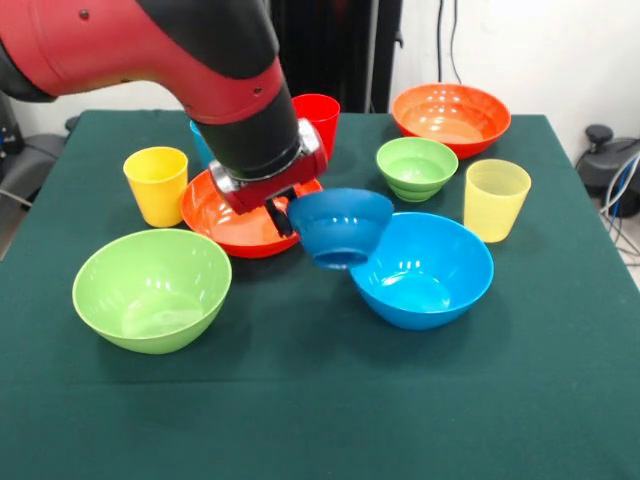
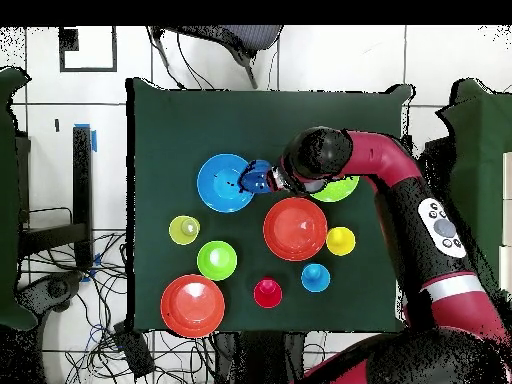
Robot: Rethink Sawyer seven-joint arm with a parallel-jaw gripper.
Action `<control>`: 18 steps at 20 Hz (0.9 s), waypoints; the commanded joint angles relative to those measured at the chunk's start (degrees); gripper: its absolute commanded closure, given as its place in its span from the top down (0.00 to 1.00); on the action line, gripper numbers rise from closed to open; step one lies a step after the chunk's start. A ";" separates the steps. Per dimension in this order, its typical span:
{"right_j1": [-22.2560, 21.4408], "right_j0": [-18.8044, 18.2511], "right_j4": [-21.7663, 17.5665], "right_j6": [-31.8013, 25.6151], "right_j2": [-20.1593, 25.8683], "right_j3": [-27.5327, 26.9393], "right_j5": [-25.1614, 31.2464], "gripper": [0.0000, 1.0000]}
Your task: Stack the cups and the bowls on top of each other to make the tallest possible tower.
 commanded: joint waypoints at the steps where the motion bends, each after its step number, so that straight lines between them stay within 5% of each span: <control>1: 4.34 3.92 -7.86 -1.53 -5.83 -4.35 -6.99 0.00; 11: 4.51 6.95 -12.75 -0.23 -11.19 -8.60 -9.01 0.00; 18: 5.00 8.28 -11.90 -0.42 -11.97 -10.14 -7.48 0.00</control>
